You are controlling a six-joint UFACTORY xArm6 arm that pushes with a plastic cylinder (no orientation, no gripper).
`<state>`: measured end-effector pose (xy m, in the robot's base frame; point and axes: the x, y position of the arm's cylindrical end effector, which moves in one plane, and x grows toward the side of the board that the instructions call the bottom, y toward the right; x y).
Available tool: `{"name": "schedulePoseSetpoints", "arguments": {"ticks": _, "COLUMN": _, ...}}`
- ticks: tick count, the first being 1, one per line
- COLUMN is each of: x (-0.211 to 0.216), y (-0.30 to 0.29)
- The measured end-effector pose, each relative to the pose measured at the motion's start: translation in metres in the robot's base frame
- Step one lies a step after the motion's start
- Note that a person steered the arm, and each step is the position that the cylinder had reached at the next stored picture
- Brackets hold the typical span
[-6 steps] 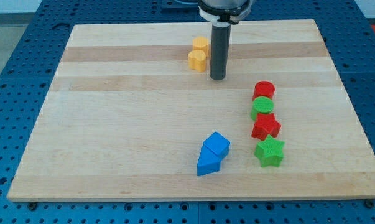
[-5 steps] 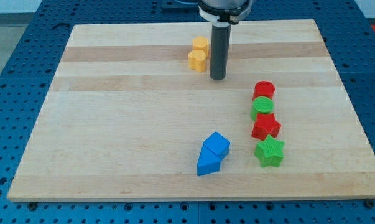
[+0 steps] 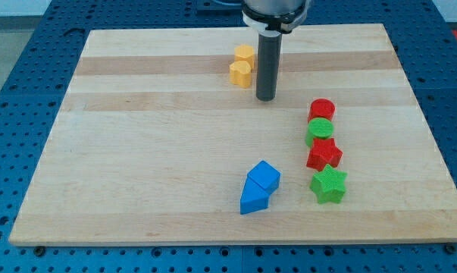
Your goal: Separate the blue triangle and blue cube
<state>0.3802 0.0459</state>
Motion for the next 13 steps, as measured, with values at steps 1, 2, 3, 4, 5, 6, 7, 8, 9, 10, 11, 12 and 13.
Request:
{"name": "schedulePoseSetpoints", "arguments": {"ticks": 1, "x": 0.003, "y": 0.0}}
{"name": "schedulePoseSetpoints", "arguments": {"ticks": 2, "x": 0.042, "y": 0.004}}
{"name": "schedulePoseSetpoints", "arguments": {"ticks": 3, "x": 0.076, "y": 0.001}}
{"name": "schedulePoseSetpoints", "arguments": {"ticks": 4, "x": 0.079, "y": -0.012}}
{"name": "schedulePoseSetpoints", "arguments": {"ticks": 5, "x": 0.095, "y": -0.055}}
{"name": "schedulePoseSetpoints", "arguments": {"ticks": 6, "x": 0.103, "y": -0.066}}
{"name": "schedulePoseSetpoints", "arguments": {"ticks": 7, "x": 0.155, "y": -0.084}}
{"name": "schedulePoseSetpoints", "arguments": {"ticks": 8, "x": 0.174, "y": -0.086}}
{"name": "schedulePoseSetpoints", "arguments": {"ticks": 9, "x": 0.207, "y": -0.088}}
{"name": "schedulePoseSetpoints", "arguments": {"ticks": 10, "x": 0.237, "y": -0.088}}
{"name": "schedulePoseSetpoints", "arguments": {"ticks": 11, "x": 0.239, "y": -0.057}}
{"name": "schedulePoseSetpoints", "arguments": {"ticks": 12, "x": 0.236, "y": -0.044}}
{"name": "schedulePoseSetpoints", "arguments": {"ticks": 13, "x": 0.238, "y": -0.044}}
